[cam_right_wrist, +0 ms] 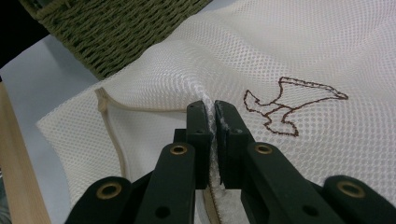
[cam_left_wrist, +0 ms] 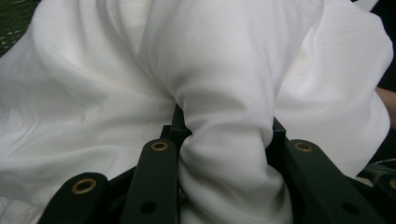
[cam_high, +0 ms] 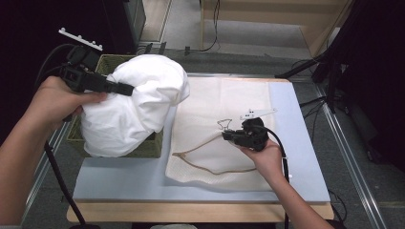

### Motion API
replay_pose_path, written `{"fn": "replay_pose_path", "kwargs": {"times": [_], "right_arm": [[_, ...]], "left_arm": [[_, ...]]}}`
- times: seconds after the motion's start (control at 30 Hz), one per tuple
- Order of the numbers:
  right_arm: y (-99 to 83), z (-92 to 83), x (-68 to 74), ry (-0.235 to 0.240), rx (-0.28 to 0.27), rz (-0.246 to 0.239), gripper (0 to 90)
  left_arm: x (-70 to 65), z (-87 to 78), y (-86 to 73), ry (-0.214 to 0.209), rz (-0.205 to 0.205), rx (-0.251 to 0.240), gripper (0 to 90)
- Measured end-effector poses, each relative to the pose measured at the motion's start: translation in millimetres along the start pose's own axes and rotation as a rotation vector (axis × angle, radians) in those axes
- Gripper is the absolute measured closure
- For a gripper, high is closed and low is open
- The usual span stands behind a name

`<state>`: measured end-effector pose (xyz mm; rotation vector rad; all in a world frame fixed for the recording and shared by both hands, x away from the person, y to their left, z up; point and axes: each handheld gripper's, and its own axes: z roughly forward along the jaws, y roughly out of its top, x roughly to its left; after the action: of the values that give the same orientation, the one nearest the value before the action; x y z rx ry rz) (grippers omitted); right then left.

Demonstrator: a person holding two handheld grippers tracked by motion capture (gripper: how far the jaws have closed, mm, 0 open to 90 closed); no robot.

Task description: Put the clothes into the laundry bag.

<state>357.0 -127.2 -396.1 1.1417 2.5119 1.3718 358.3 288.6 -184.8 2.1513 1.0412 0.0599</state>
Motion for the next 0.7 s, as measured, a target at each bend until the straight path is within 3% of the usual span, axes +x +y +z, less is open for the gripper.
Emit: {"fn": "replay_pose_path", "kwargs": {"times": [0.47,0.7], "right_arm": [[7.8,-10.6,-0.2,-0.006,-0.015,-0.004,87.4],[11.6,-16.4,-2.4,-0.005,-0.022,0.000,87.4]], "left_arm": [[-53.6,21.1,-17.7,-0.074,0.088,0.019,68.4],[-75.9,35.2,-20.5,-0.137,0.135,0.031,68.0]]}}
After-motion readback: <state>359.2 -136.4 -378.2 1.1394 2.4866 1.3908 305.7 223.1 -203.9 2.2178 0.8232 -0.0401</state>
